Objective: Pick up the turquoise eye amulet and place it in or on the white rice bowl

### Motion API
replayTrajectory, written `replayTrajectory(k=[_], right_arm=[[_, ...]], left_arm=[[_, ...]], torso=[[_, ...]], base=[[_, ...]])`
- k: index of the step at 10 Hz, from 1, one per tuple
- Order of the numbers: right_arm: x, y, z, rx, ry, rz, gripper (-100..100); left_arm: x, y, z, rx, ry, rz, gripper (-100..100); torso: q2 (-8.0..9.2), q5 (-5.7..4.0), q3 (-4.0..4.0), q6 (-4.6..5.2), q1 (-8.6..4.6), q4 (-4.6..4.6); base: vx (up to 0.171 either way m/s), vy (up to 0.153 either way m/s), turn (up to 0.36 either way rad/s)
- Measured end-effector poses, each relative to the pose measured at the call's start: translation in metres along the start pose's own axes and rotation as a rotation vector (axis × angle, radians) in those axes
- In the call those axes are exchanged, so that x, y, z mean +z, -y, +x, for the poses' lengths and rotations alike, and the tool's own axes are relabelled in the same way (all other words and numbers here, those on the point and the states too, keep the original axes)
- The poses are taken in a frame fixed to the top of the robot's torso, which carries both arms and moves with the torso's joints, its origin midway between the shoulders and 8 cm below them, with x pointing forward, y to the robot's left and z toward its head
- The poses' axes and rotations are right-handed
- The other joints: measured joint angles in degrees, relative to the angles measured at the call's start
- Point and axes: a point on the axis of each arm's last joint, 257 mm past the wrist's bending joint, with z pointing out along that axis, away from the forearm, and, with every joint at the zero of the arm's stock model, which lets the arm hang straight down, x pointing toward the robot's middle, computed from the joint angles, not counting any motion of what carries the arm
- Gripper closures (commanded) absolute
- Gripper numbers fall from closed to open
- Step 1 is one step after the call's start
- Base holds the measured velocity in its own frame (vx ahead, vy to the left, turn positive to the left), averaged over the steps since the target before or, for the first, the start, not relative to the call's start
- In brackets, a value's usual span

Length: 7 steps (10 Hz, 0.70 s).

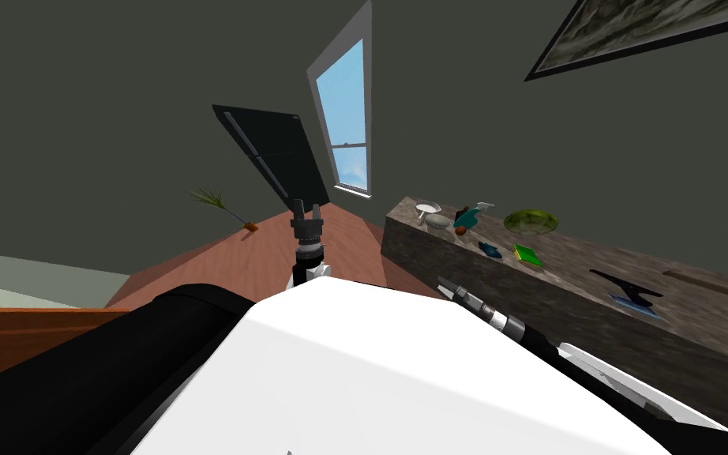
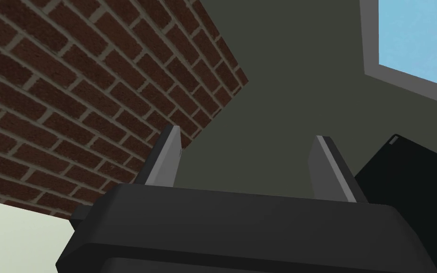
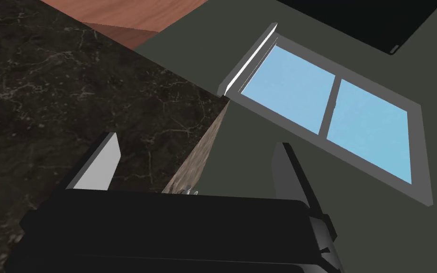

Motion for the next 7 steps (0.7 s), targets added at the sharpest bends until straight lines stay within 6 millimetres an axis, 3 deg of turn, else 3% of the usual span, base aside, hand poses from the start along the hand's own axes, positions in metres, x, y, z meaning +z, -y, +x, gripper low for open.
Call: replayTrajectory(k=[2, 3, 7], right_arm=[[-0.022, 0.032, 0.007, 0.002, -0.037, 0.089, -100], [-0.026, 0.034, 0.004, -0.007, -0.051, 0.104, -100], [-0.07, 0.081, 0.01, -0.016, -0.12, 0.277, -100]], left_arm=[[0.0, 0.0, 0.0, 0.0, 0.0, 0.0, 0], [0.0, 0.0, 0.0, 0.0, 0.0, 0.0, 0], [0.0, 0.0, 0.0, 0.0, 0.0, 0.0, 0]], torso=[[-0.07, -0.01, -0.04, 0.0, -0.05, -0.02], [-0.09, -0.03, -0.05, 0.01, -0.12, -0.02], [-0.18, -0.04, -0.11, 0.01, -0.14, -0.04]], base=[[0.002, 0.028, 0.036], [0.006, 0.024, 0.185], [0.024, 0.02, 0.125]])
